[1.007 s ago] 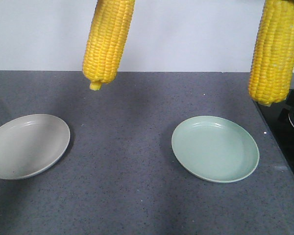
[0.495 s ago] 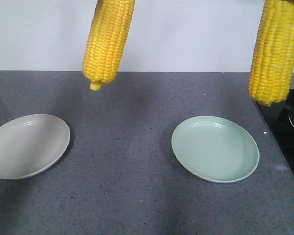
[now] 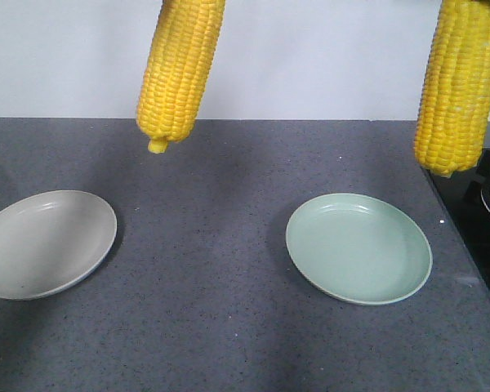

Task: Distribute corn equally
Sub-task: 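Lower the left cob onto the cream plate, right cob onto green plate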

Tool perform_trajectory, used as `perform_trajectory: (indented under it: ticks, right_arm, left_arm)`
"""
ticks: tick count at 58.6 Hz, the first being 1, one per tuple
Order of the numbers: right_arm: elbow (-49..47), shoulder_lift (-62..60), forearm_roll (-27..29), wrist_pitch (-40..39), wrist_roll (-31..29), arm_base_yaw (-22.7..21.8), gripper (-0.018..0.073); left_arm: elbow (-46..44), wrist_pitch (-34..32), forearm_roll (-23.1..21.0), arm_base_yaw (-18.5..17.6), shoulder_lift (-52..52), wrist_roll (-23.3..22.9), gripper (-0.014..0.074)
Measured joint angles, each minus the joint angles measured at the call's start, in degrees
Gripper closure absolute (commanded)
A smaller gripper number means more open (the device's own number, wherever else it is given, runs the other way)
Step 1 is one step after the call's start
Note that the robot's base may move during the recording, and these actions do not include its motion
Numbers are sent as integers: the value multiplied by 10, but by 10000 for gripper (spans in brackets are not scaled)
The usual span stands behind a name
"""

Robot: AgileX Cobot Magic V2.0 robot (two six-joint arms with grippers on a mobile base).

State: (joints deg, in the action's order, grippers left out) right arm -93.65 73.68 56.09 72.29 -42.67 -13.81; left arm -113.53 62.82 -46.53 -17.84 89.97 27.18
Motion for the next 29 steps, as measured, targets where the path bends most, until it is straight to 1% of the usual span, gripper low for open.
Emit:
perform_trajectory:
  ticks: [9, 12, 15, 19, 22, 25, 29]
  right_arm:
    - [0, 0, 0, 0, 4, 0, 564]
    - [0, 0, -1, 0, 9, 0, 564]
    - [0, 0, -5, 0, 18, 0, 564]
    - [-1, 2, -16, 0, 32, 0, 564]
    - [-2, 8, -24, 1, 42, 0, 564]
    - [-3, 17, -29, 1, 51, 0, 564]
    - [-3, 34, -33, 1, 56, 3, 564]
  left_arm:
    - [0, 7, 1, 0, 0, -3, 602]
    - [0, 10, 11, 0, 0, -10, 602]
    - [0, 15, 34, 0, 0, -21, 602]
    - [0, 26, 90, 0, 0, -44, 602]
    - [0, 37, 149, 0, 0, -65, 602]
    - [0, 49, 197, 0, 2, -86, 602]
    - [0, 64, 274, 0, 7, -119, 602]
